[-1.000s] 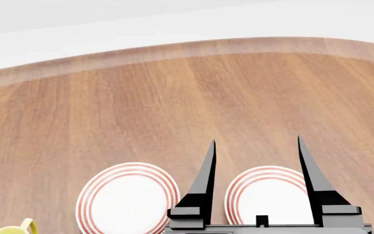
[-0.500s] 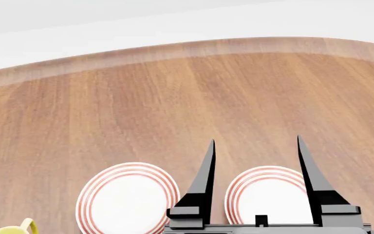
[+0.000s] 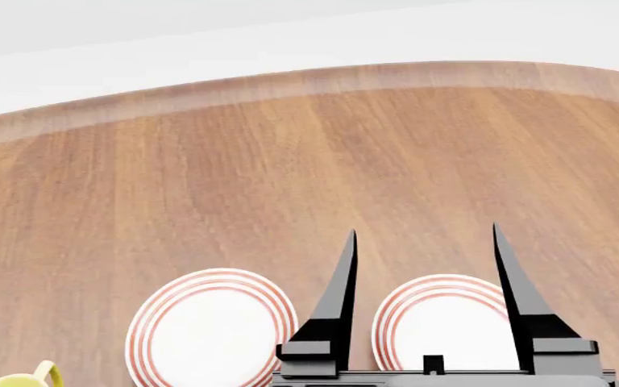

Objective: Put the white mug on the left plate.

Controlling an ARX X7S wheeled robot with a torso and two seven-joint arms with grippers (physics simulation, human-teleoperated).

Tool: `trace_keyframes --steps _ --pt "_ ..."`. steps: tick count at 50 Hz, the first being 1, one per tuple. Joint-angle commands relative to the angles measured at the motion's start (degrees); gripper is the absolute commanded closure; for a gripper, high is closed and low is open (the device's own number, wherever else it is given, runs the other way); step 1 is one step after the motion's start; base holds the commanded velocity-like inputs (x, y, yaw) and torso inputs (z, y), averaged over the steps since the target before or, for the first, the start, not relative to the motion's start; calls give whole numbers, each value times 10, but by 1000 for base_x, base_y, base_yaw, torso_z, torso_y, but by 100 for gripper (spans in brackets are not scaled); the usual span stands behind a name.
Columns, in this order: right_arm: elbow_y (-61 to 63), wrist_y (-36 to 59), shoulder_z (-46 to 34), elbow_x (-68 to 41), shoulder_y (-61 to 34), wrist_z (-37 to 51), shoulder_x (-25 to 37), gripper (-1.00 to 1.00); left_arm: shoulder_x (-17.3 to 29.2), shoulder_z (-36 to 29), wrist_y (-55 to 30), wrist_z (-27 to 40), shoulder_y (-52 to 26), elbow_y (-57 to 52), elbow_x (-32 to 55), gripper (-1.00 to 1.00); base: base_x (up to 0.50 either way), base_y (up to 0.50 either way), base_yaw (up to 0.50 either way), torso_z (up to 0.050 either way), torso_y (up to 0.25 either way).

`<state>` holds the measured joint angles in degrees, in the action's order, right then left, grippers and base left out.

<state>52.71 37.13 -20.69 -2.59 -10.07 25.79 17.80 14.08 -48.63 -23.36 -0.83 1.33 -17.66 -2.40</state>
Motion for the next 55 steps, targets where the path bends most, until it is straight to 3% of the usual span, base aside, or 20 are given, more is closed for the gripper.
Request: trace_keyframes --steps 1,22,55 --pt "4 4 -2 -1 -2 2 1 -100 -1 7 -46 -2 -15 -83 5 100 0 0 0 0 0" --pt "4 3 -5 -3 -3 6 4 -100 -17 75 -115 -5 -66 -150 49 100 0 0 0 0 0" --pt "5 5 -7 -8 -5 12 8 -100 -30 217 -126 14 -140 -95 117 100 0 0 0 0 0"
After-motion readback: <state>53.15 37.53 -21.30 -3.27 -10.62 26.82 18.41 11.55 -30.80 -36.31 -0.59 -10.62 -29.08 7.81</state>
